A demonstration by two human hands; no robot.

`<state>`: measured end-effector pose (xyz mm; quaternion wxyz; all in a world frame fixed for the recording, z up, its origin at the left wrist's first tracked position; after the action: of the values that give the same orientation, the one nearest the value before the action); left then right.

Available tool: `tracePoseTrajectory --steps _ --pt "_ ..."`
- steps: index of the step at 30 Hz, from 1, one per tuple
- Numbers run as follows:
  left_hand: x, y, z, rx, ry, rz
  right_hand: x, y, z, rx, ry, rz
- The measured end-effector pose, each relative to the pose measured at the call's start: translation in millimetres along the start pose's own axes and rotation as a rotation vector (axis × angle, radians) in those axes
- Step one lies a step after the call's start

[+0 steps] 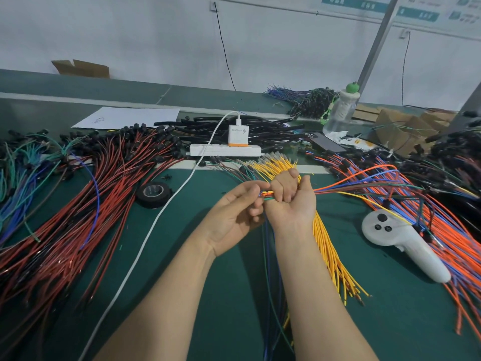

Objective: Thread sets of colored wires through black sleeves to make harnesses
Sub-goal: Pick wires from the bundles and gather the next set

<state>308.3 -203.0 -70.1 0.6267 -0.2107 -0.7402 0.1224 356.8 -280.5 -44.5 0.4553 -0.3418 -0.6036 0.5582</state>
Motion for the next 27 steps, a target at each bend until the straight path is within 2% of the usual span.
tracePoseTrajectory --steps 5,10,12,23,27 --pt "0.9 3.5 1.3 0.001 -0.001 -0.049 -3.4 1.9 -0.8 -0.007 -0.013 -0.081" --pt "10.1 3.7 -1.3 0.080 -0.086 -0.479 -12.1 4.5 -3.5 0.035 0.039 -0.110" --pt "11.7 3.1 -2.6 0.121 -0.116 -0.555 -14.1 6.0 -3.9 0.050 0.055 -0.124" --pt "11.2 5.9 -2.5 0.167 -0.087 -0.498 -14.2 5.8 -3.3 0.084 0.069 -0.067" --pt "6.7 6.9 -1.4 0.168 0.006 -0.473 -17.7 5.3 -5.4 0.063 0.090 -0.023"
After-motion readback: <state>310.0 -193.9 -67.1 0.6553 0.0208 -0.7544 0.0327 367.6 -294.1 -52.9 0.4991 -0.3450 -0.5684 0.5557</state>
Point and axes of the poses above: each hand's wrist, its own z-axis away from the middle knuckle, its own y-axis out of the back of the hand, x = y × z, the point moved 4 cm from there along -z, towards the middle knuckle, and after that the axes turned 12 degrees about -z, right-handed, at the moved point
